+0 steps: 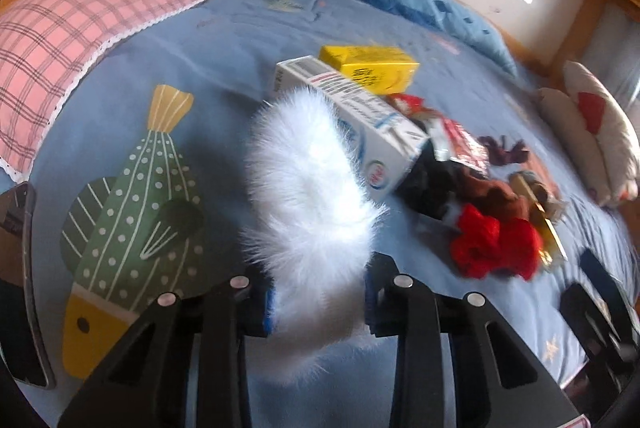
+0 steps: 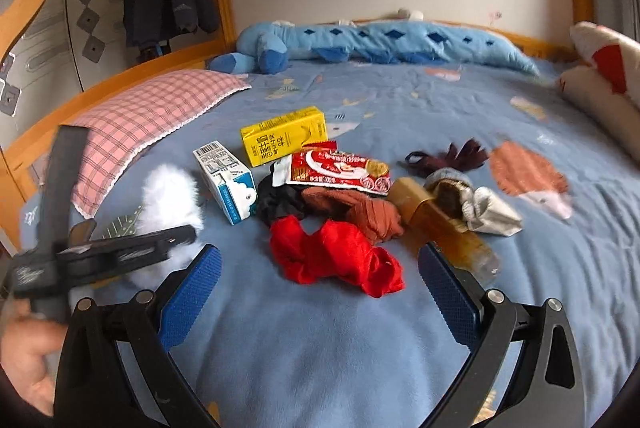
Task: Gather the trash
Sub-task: 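Reach the left tool to the white fluffy toy and grasp it, then grasp the red sock with the right tool while the left tool holds the fluffy toy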
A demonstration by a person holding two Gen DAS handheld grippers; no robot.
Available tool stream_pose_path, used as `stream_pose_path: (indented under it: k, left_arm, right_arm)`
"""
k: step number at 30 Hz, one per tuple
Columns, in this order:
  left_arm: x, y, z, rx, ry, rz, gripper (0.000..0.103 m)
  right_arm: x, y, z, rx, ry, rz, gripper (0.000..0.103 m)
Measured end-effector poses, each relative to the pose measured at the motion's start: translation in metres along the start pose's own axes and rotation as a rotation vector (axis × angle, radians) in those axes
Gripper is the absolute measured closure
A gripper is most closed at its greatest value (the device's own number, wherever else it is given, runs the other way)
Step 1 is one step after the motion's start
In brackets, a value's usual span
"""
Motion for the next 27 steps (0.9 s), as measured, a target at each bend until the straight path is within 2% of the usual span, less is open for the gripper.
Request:
stream_pose_path:
  k: [5, 17, 19, 20, 21, 25, 27]
  left_arm:
    - [-0.003, 0.009, 0.006, -0.033, -0.013, 0.009, 0.071]
    - [-0.007, 0.012, 0.005, -0.061, -0.022, 0.002, 0.071]
    - [-0.008, 0.011, 0.005, -0.068, -0.020, -0.002, 0.071]
    - [-0.008, 0.011, 0.004, -0.070, -0.020, -0.004, 0.071]
    - [-0.009, 0.010, 0.005, -0.072, -0.021, -0.006, 0.071]
    - [-0.012, 0.009, 0.007, -0.078, -0.033, -0.014, 0.070]
    - [-0.014, 0.009, 0.009, -0.082, -0.040, -0.015, 0.070]
  right_arm:
    - [-0.001, -0.025, 0.000, 0.004, -0.004, -0.055, 0.008]
    - [-0.008, -0.074, 0.000, -0.080, 0.044, -0.169, 0.008]
    - [-0.010, -0.077, -0.001, -0.080, 0.055, -0.179, 0.016]
    - [-0.011, -0.078, -0.001, -0.081, 0.058, -0.186, 0.027]
    - [-0.013, -0.080, -0.001, -0.077, 0.057, -0.200, 0.033]
    - [-0.013, -0.075, -0.001, -0.042, 0.028, -0.181, 0.047]
    - [-0.013, -0.070, 0.000, -0.022, 0.014, -0.170, 0.058]
Point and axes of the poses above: each gripper's, at about its wrist camera, not at the fingertips, and y roughly against the way its jaws point, z to its right, x to its top, the point moved 7 cm from there along -y, roughly the way its jaws point, and after that the axes turned 12 degrees about y, right-handed, at the moved point
